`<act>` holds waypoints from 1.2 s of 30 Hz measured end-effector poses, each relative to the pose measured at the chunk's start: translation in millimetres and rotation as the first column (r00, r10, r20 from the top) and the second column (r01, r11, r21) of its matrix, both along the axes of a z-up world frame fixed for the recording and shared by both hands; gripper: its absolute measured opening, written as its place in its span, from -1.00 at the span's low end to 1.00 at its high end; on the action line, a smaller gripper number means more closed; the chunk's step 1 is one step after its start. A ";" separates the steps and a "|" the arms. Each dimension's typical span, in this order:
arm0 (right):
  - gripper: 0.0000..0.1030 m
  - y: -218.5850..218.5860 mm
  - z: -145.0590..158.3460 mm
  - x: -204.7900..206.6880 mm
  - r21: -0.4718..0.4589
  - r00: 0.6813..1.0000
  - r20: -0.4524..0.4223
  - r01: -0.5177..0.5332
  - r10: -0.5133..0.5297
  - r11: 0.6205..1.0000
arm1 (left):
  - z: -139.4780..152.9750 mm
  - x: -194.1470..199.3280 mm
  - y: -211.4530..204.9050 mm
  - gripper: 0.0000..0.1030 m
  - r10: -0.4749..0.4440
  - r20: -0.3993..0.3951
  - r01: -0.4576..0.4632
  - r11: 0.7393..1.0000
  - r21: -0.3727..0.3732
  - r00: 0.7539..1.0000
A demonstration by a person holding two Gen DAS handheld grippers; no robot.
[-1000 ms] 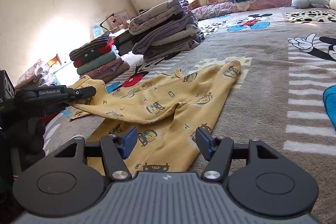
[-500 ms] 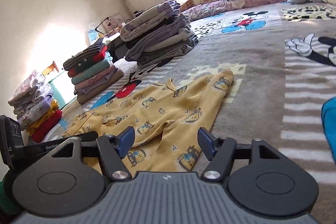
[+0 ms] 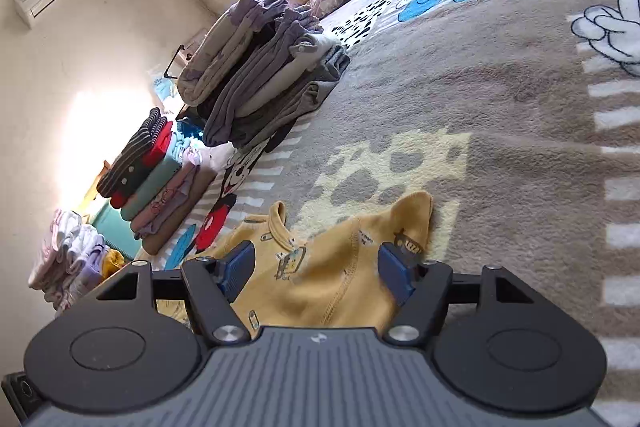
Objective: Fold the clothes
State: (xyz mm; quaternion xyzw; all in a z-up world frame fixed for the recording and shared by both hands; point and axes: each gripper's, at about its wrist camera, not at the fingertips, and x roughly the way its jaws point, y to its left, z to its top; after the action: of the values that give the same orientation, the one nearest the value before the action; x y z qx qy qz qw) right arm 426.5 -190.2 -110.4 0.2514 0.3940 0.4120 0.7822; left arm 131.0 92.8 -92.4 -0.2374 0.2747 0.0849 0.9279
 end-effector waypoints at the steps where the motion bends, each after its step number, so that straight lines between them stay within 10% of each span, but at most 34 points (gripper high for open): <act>1: 0.33 -0.5 -0.6 4.9 0.010 1.000 -0.011 0.009 -0.009 1.000 | 0.2 -0.4 -0.2 -0.95 -0.001 -0.001 0.001 1.000 -0.003 1.000; 11: 0.23 -7.9 -15.9 21.2 0.091 0.993 -0.060 0.107 -0.102 0.990 | 1.0 -2.1 1.2 -0.95 -0.013 -0.014 0.013 1.000 -0.025 1.000; 18: 0.35 -27.4 13.7 -8.5 0.146 0.981 0.013 0.190 -0.194 0.971 | 11.1 -10.4 17.0 -0.51 0.016 0.008 -0.015 0.994 -0.111 1.000; 28: 0.31 -16.5 -18.3 -26.6 0.116 0.982 -0.020 0.187 -0.186 0.975 | 8.2 -11.9 66.9 -0.48 0.083 0.006 -0.078 0.952 -0.296 0.996; 30: 0.32 -18.1 -20.1 -26.5 0.128 0.982 -0.021 0.189 -0.188 0.974 | 1.6 -7.9 74.7 -0.49 0.096 -0.014 -0.096 0.939 -0.330 0.995; 32: 0.32 -18.3 -21.2 -25.8 0.135 0.983 -0.019 0.183 -0.182 0.974 | -0.5 -6.4 76.4 -0.92 0.097 -0.028 -0.100 0.939 -0.330 0.995; 36: 0.29 -18.1 -24.4 -24.4 0.142 0.984 -0.012 0.179 -0.180 0.973 | 22.3 -11.4 56.7 -0.95 0.006 0.074 0.013 0.968 -0.251 0.997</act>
State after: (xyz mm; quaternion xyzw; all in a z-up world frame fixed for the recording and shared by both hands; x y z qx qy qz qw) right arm 402.1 -208.3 -134.8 0.3410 0.3388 0.3669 0.7964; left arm 119.6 149.5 -70.1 -0.3553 0.2492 0.0389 0.9001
